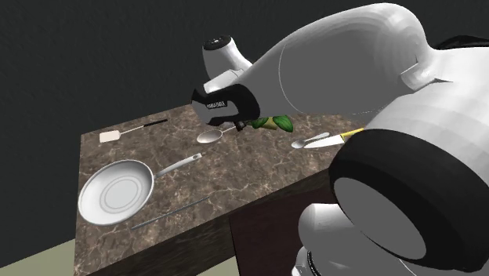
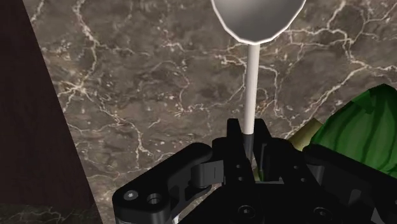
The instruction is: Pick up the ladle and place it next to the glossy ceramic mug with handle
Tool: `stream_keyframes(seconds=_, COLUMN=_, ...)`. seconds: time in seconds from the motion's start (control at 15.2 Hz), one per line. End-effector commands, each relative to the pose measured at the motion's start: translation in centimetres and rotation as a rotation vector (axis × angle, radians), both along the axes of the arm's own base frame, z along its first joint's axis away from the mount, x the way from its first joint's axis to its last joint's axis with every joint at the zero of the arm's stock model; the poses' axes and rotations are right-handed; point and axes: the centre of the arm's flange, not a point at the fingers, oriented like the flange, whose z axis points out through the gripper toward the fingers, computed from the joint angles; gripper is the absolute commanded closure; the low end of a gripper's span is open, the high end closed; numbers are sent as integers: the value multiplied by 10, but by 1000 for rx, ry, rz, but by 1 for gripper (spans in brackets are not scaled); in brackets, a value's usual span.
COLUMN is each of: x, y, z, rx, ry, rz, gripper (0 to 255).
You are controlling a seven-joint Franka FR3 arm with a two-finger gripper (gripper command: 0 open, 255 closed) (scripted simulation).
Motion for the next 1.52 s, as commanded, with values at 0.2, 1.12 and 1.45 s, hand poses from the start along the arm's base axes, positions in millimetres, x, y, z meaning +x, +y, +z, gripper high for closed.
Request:
stream_keyframes(seconds=0.2, x=-1, y=0, z=26, rx=1, ry=0, rz=0, gripper=255)
stream_keyframes(seconds=1.12, x=65, y=-159, z=31, rx=1, ry=0, rz=0, gripper=255)
stream_keyframes(seconds=1.45, x=91, y=-219, z=31, rx=1, ry=0, rz=0, gripper=255)
